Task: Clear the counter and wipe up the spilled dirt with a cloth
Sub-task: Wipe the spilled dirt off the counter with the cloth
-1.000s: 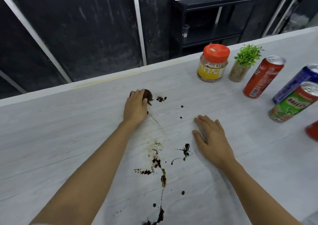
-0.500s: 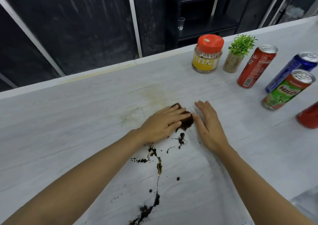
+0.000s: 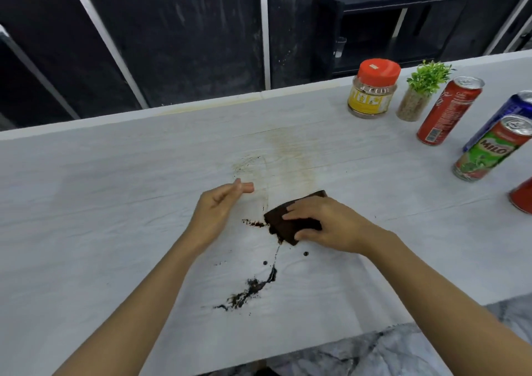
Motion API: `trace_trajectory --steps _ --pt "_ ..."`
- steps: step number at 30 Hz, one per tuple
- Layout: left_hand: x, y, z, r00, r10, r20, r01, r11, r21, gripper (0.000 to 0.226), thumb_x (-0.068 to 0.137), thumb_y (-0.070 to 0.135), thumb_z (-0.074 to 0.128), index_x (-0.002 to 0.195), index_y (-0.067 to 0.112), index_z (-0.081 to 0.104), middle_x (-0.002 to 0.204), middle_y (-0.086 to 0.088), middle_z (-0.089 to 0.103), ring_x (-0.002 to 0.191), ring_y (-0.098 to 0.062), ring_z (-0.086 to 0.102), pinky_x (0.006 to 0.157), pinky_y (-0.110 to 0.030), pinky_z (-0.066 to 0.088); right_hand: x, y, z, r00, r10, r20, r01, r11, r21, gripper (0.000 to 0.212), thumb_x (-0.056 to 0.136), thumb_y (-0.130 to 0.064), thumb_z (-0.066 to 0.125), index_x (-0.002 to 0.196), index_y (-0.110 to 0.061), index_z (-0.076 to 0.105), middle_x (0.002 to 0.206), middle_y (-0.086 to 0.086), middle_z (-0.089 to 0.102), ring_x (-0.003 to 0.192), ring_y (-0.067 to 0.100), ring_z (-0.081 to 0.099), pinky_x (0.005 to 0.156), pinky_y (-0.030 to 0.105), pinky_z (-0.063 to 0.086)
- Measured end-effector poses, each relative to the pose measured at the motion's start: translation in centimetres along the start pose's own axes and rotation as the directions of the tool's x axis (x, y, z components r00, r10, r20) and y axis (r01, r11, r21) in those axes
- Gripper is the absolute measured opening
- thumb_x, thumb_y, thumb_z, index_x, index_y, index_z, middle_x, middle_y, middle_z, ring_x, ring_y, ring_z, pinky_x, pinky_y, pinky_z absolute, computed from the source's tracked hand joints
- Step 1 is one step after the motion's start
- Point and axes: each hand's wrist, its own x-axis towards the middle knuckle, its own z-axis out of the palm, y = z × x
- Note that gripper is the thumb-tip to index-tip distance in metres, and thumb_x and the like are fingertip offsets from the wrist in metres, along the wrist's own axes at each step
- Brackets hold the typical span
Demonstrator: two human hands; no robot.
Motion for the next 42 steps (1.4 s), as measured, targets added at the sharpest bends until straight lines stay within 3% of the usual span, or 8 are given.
trace_trajectory --steps 4,8,11,17,24,34,39,42 --pt "-3.2 -1.3 -2.1 0.99 -0.024 -0.139 0.034 0.997 0.069 0.033 0.098 0.038 0.046 0.105 0.021 0.073 0.121 0.016 0.065 0.127 0.009 0.043 0.1 -0.016 0.033 0.3 0.8 0.4 0.974 -0.036 -0.223 0.028 0.999 -0.039 0.025 0.091 -0.013 0.061 0.115 -0.013 0.064 0.109 -0.001 0.066 0.099 0.011 0.049 0.091 0.035 0.045" --pt "-4.8 -3.5 -3.1 0.978 -0.031 -0.204 0.097 0.942 0.322 0.042 0.097 0.045 0.044 0.13 0.023 0.059 0.147 0.008 0.044 0.142 0.001 0.02 0.119 -0.03 0.015 -2.7 3.1 -0.3 0.899 0.075 -0.431 -0.116 0.991 -0.069 0.025 0.094 -0.024 0.055 0.114 -0.011 0.06 0.103 0.001 0.062 0.097 0.021 0.053 0.086 0.032 0.038" --pt "-5.5 -5.8 -3.1 0.993 0.016 -0.113 0.071 0.695 0.715 0.058 0.099 0.051 0.026 0.15 0.024 0.028 0.159 0.005 0.014 0.148 -0.008 0.002 0.121 -0.032 -0.001 -3.8 4.2 0.3 0.932 0.12 -0.341 -0.195 0.962 -0.193 0.052 0.096 -0.046 0.034 0.133 -0.013 0.05 0.137 0.002 0.05 0.128 0.023 0.043 0.102 0.031 0.026" --pt "-5.2 -6.4 -2.7 0.996 -0.014 -0.094 0.086 0.553 0.829 0.059 0.1 0.052 0.015 0.153 0.026 0.011 0.16 0.007 0.001 0.147 -0.009 -0.006 0.121 -0.033 -0.005 0.9 -0.9 4.9 0.988 0.077 -0.135 -0.114 0.949 -0.293 0.067 0.098 -0.048 0.008 0.151 -0.007 0.012 0.159 0.011 0.007 0.148 0.02 0.003 0.119 0.03 -0.003" --pt "-6.4 -3.5 -5.7 0.971 -0.115 -0.211 0.174 0.942 0.288 0.043 0.1 0.039 0.038 0.136 0.022 0.052 0.153 0.006 0.033 0.141 0.001 0.017 0.114 -0.021 0.01 -2.1 -0.2 2.7 0.907 0.313 -0.281 -0.242 0.935 0.259 0.052 0.098 -0.004 0.043 0.147 -0.011 0.03 0.151 0.011 0.035 0.139 0.026 0.032 0.113 0.027 0.023" --pt "-11.5 -8.5 -11.1 0.987 0.004 -0.159 0.117 0.66 0.742 0.062 0.098 0.048 0.025 0.151 0.016 0.025 0.159 0.0 0.015 0.148 -0.013 0.006 0.119 -0.03 -0.003 -2.3 -10.7 11.5 0.768 0.455 -0.451 -0.45 0.884 0.126 0.048 0.102 -0.015 0.028 0.147 0.0 0.019 0.155 0.018 0.023 0.146 0.029 0.013 0.119 0.039 0.004" --pt "-11.2 -8.6 -11.2 0.985 -0.006 -0.175 0.127 0.711 0.691 0.06 0.1 0.047 0.023 0.15 0.016 0.027 0.159 0.0 0.016 0.148 -0.012 0.007 0.12 -0.029 -0.003 1.3 -17.5 16.3 0.767 0.488 -0.415 -0.512 0.857 0.061 0.061 0.101 -0.046 0.013 0.152 -0.015 0.005 0.16 0.003 0.002 0.147 0.018 -0.006 0.118 0.045 -0.01" --pt "-11.6 -8.3 -11.7 0.983 -0.026 -0.183 0.123 0.832 0.541 0.057 0.101 0.048 0.022 0.148 0.018 0.034 0.157 0.004 0.024 0.145 -0.004 0.013 0.12 -0.026 0.001 2.8 -19.8 17.6 0.879 0.345 -0.33 -0.386 0.92 -0.069 0.062 0.097 -0.055 0.009 0.152 -0.026 0.007 0.16 -0.004 0.003 0.147 0.018 -0.007 0.116 0.049 -0.011"
